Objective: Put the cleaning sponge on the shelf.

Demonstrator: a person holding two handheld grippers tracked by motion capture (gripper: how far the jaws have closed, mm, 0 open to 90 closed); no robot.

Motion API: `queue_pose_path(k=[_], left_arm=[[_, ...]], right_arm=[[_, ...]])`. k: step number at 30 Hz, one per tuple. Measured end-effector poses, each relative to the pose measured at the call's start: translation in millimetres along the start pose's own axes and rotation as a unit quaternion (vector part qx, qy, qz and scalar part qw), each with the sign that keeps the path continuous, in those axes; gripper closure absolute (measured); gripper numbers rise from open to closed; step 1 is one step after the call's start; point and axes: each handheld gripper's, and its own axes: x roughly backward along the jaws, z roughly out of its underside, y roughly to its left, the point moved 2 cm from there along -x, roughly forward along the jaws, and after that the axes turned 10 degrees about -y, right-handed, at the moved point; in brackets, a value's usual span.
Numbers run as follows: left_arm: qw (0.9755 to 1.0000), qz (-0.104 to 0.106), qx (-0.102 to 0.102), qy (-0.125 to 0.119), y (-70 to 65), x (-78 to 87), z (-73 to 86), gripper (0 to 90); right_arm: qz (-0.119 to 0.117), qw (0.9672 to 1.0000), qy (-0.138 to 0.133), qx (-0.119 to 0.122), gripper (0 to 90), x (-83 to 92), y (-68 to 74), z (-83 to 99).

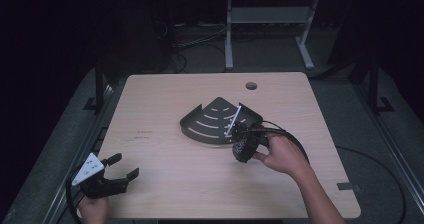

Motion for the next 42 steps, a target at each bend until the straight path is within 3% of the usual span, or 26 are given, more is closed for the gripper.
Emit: queue_pose_path(k=[18, 31, 42], left_arm=[[1.0, 0.0, 0.002, -0.004, -0.1, 0.5, -0.9, 13.7], [1.0, -0.003, 0.002, -0.004, 1.4, 0.9, -0.7, 13.7], [1.0, -0.001, 0.003, -0.006, 0.6, -0.4, -1.1, 13.7]], right_arm=[[0.008, 0.9999, 0.004, -0.009, 32.4, 4.8, -27.9, -17.9], [0.005, 0.9992, 0.011, -0.037, 32.3, -1.1, -58.9, -22.4], [0.006, 0.9989, 0.016, -0.045, 32.3, -7.4, -73.0, -29.3]])
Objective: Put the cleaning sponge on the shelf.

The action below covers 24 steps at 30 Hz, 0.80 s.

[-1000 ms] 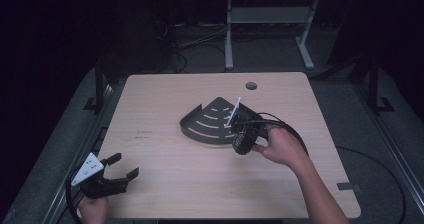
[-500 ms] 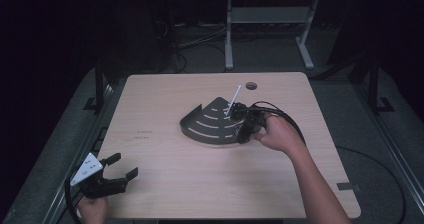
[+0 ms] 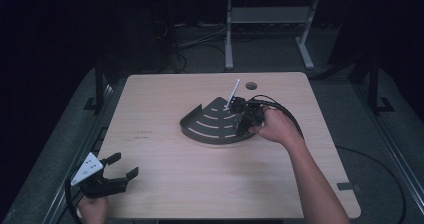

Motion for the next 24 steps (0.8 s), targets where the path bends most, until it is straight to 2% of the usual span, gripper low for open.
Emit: queue_pose_path(k=[4, 9, 12, 16, 24], left_arm=[[1.0, 0.001, -0.002, 0.001, -0.3, -0.1, 0.0, 13.7], [1.0, 0.001, -0.003, 0.003, 0.0, 0.1, 0.0, 13.7], [1.0, 0.0, -0.002, 0.001, 0.2, 0.4, 0.0, 13.7], [1.0, 0.0, -0.001, 0.001, 0.1, 1.1, 0.3, 13.7], [1.0, 0.0, -0.001, 0.0, -0.4, 0.9, 0.1, 13.7]], right_arm=[[-0.007, 0.9999, -0.009, -0.006, 32.3, -1.3, -5.1, -4.8], [0.002, 1.0, 0.002, -0.006, 32.3, -4.6, -11.7, -11.8], [-0.005, 0.9999, -0.005, -0.014, 32.3, -5.4, -15.2, -14.2], [0.007, 0.9998, 0.009, -0.014, 32.3, -7.3, -20.7, -14.2], [0.005, 0.9997, 0.008, -0.022, 32.3, -4.9, -28.5, -17.4]])
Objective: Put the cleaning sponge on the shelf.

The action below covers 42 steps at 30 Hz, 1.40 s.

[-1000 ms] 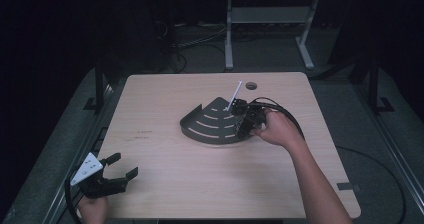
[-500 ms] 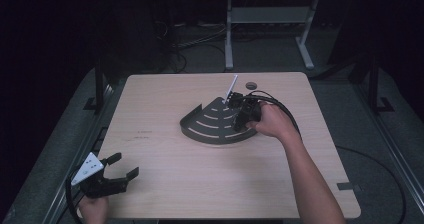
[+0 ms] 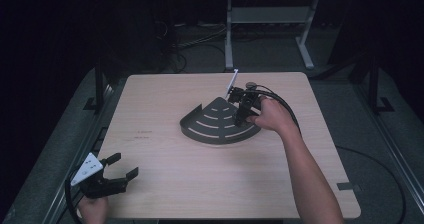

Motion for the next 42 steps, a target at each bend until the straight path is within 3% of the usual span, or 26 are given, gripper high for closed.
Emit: queue_pose_path(k=[21, 42], left_arm=[[1.0, 0.001, -0.001, 0.002, -0.4, -0.9, 0.3, 13.7], [1.0, -0.001, 0.001, 0.0, 1.1, 0.4, 0.6, 13.7]], right_arm=[[-0.004, 0.9998, 0.003, -0.017, 32.2, -21.4, -15.6, -1.9], [0.004, 0.9991, 0.039, -0.018, 32.1, -55.3, -15.9, -3.6]])
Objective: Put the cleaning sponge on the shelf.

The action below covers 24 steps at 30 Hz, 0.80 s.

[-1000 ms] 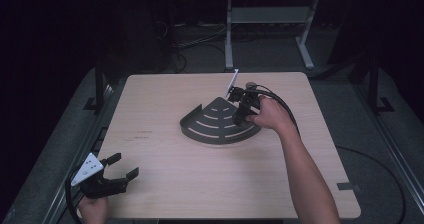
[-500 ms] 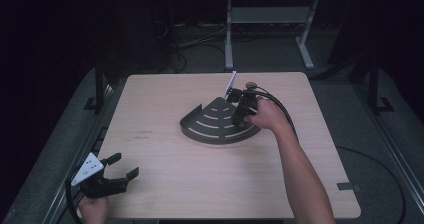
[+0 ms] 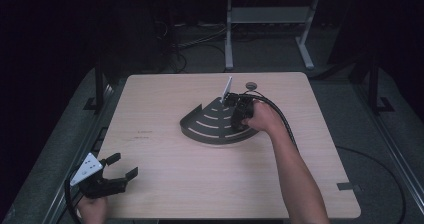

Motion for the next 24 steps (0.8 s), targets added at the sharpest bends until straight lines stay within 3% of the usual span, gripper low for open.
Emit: queue_pose_path(k=[7, 24], left_arm=[[1.0, 0.001, -0.002, 0.002, -0.2, -0.5, -0.1, 13.7], [1.0, 0.001, -0.001, 0.002, -0.5, -0.9, 0.1, 13.7]], right_arm=[[-0.004, 0.9999, -0.003, -0.013, 32.1, -9.6, -1.1, 6.0], [-0.002, 0.9999, 0.004, -0.015, 31.3, -16.7, -2.3, 6.9]])
